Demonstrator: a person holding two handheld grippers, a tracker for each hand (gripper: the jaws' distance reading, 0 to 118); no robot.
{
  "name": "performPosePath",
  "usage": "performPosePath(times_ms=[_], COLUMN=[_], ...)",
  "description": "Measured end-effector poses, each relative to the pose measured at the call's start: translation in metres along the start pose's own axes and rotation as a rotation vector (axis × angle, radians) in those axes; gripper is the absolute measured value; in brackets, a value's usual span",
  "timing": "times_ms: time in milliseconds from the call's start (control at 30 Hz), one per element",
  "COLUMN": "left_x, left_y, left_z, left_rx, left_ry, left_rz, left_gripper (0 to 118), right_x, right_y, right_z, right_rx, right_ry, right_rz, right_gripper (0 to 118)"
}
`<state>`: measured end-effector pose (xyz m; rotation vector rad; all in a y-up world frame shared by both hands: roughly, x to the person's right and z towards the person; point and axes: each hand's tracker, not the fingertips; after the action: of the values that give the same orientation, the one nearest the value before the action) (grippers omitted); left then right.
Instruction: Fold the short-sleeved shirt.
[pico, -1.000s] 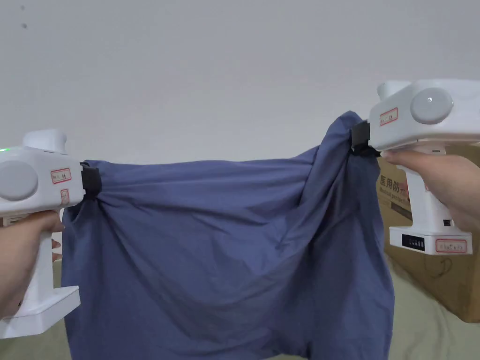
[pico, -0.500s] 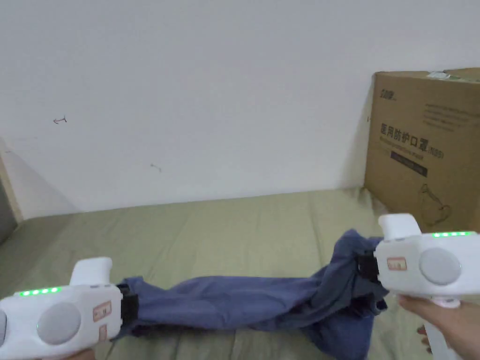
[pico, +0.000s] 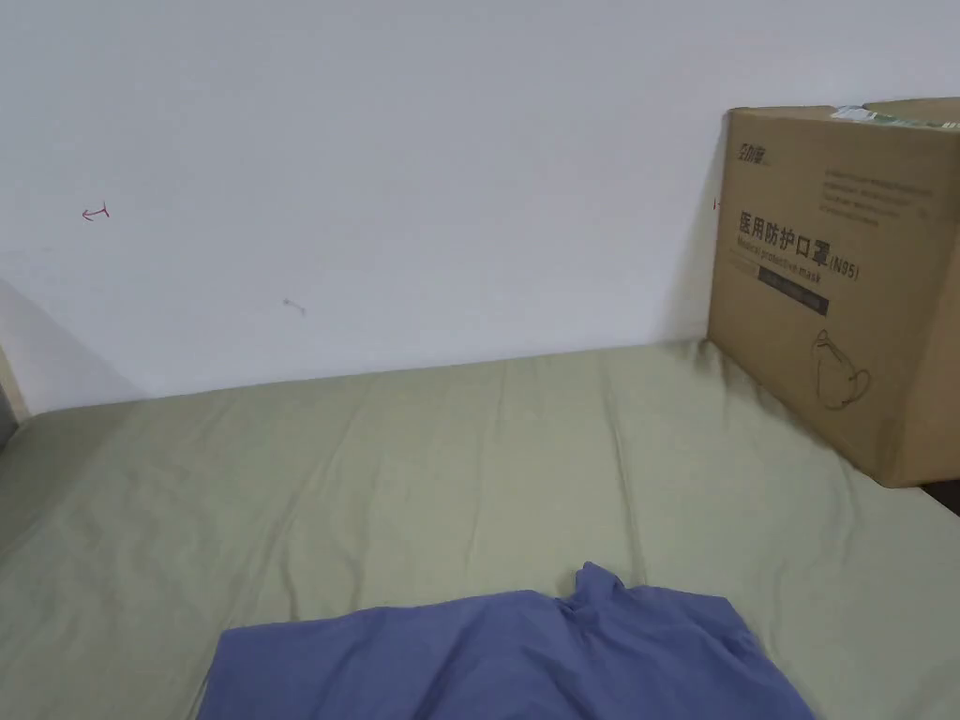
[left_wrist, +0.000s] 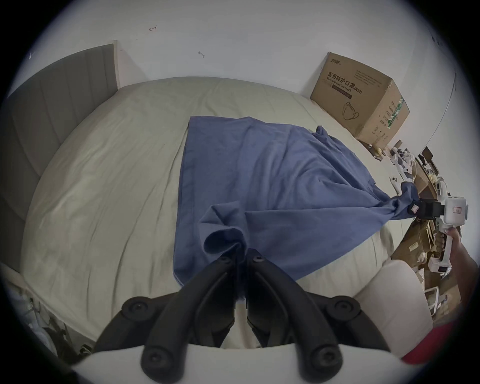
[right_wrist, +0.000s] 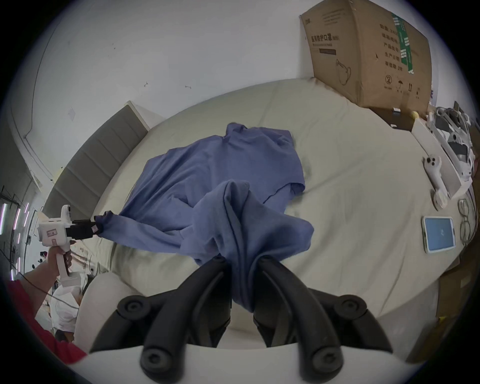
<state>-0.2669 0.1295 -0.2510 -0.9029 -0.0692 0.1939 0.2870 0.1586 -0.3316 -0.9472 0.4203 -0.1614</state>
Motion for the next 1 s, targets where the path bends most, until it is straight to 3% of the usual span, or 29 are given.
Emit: performPosePath(times_ms=[133,267,300,333,367,400,467,667,700,733,767,800,867,933,1000], left_x=[0.004,0.016,0.015,0.015,0.014,0.016,0.02,0.047,0.054,0.06,0.069,0.077,0.091,0.097,0.1], left_y=[0.0,0.005,0.005,0.005,0.003,0.004,0.009,0.018,0.019,0.019,0.016,0.018,0.019,0.02,0.025], left_z=[-0.009,-0.021,-0.021,-0.02,-0.019,-0.016,0.006,0.042,0.05,0.057,0.059,0.061,0.063,0.057,0.049], left_rx=[-0.019,-0.023,-0.018,-0.004,0.005,0.01,0.132,0.291,0.324,0.379,0.449,0.489,0.529,0.526,0.52], left_ry=[-0.004,0.014,0.014,0.005,0.001,0.001,-0.007,0.006,-0.018,-0.053,-0.082,-0.056,-0.003,-0.063,-0.06], left_rz=[-0.001,-0.018,-0.012,0.0,0.01,0.012,0.004,0.017,0.029,0.035,0.035,0.028,0.02,0.01,0.0], left_gripper=[7,11,23,46,82,118,111,111,93,59,15,0,0,0,0], right_x=[-0.006,0.0,0.003,0.004,0.005,0.003,-0.004,-0.039,-0.047,-0.053,-0.061,-0.068,-0.077,-0.072,-0.06], right_y=[0.004,0.007,0.008,0.008,0.008,0.01,0.013,0.02,0.017,0.013,0.013,0.016,0.022,0.039,0.07], right_z=[-0.029,-0.059,-0.061,-0.06,-0.058,-0.05,-0.031,0.027,0.036,0.045,0.051,0.051,0.051,0.046,0.032], right_rx=[-0.129,-0.092,-0.078,-0.063,-0.053,-0.041,0.047,0.213,0.305,0.393,0.443,0.482,0.518,0.522,0.468], right_ry=[-0.07,-0.092,-0.088,-0.071,-0.062,-0.052,-0.008,0.019,0.038,0.054,0.06,0.032,-0.028,0.072,0.072], right_rz=[0.011,-0.022,-0.059,-0.096,-0.13,-0.143,-0.128,-0.052,-0.042,-0.033,-0.008,0.023,0.057,0.009,-0.028], right_gripper=[13,15,31,63,96,116,117,116,108,90,47,0,0,0,0])
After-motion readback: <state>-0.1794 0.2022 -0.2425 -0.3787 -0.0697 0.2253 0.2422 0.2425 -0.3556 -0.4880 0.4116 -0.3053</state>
